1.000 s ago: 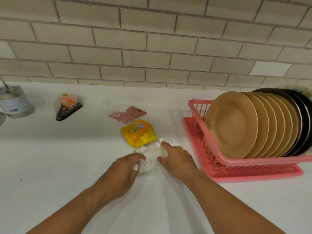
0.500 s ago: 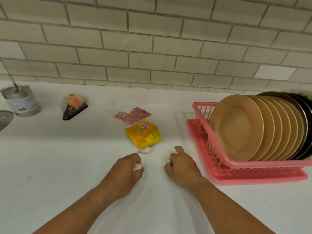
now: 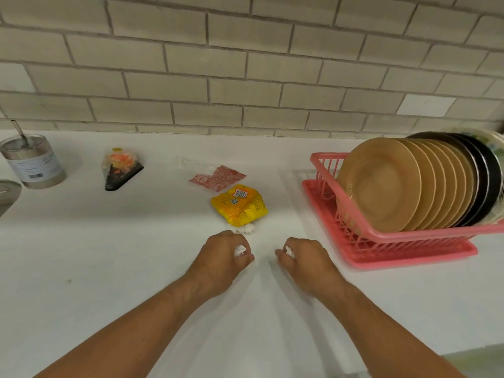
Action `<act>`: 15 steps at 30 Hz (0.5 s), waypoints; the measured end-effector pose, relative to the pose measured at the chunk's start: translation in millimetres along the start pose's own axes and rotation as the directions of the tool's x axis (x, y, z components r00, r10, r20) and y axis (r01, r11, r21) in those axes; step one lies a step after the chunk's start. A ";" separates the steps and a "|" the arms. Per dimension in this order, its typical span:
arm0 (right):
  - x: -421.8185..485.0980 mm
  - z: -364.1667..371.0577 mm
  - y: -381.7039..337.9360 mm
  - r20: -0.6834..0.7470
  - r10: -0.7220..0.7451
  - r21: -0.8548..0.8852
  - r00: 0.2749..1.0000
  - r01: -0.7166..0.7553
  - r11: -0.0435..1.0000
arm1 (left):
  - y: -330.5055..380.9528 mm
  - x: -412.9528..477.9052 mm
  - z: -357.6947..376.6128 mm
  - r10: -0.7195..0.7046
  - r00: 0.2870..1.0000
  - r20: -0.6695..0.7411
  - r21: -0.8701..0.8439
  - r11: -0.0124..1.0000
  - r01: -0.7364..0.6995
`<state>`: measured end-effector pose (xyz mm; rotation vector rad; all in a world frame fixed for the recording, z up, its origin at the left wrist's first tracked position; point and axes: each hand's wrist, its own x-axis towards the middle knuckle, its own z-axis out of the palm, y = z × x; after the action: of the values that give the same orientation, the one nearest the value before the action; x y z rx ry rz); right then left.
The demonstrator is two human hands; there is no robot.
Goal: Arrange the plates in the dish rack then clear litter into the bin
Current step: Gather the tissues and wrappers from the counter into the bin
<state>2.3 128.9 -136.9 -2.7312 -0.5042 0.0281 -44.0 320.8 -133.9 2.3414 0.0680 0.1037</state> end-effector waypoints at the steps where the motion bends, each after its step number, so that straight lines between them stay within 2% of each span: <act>1: -2.4 -2.4 -1.9 -0.027 0.009 0.056 1.000 -0.007 0.998 | -1.4 -1.2 0.9 0.005 1.000 0.003 -0.003 1.000 -0.005; 5: -21.6 -4.9 -2.5 -0.017 0.101 0.283 0.995 -0.092 0.955 | 3.7 -9.3 4.5 0.001 1.000 -0.011 -0.024 1.000 -0.002; 8: -40.3 -10.4 2.4 -0.015 0.161 0.296 0.987 -0.150 0.944 | 17.0 -17.5 12.8 0.032 0.999 -0.042 -0.041 0.999 -0.034; 12: -61.9 -31.2 16.2 -0.090 0.154 0.367 0.984 -0.111 0.924 | 41.1 -26.4 33.6 0.060 0.998 -0.034 -0.162 0.985 -0.065; 15: -78.0 -51.9 45.4 -0.090 0.157 0.405 0.983 -0.108 0.908 | 69.6 -32.3 57.5 0.061 0.997 -0.042 -0.121 0.990 -0.066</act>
<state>-50.8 44.1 -108.0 -2.3416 -0.2433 -0.0003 -69.4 228.7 -125.8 2.2194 0.0055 0.1796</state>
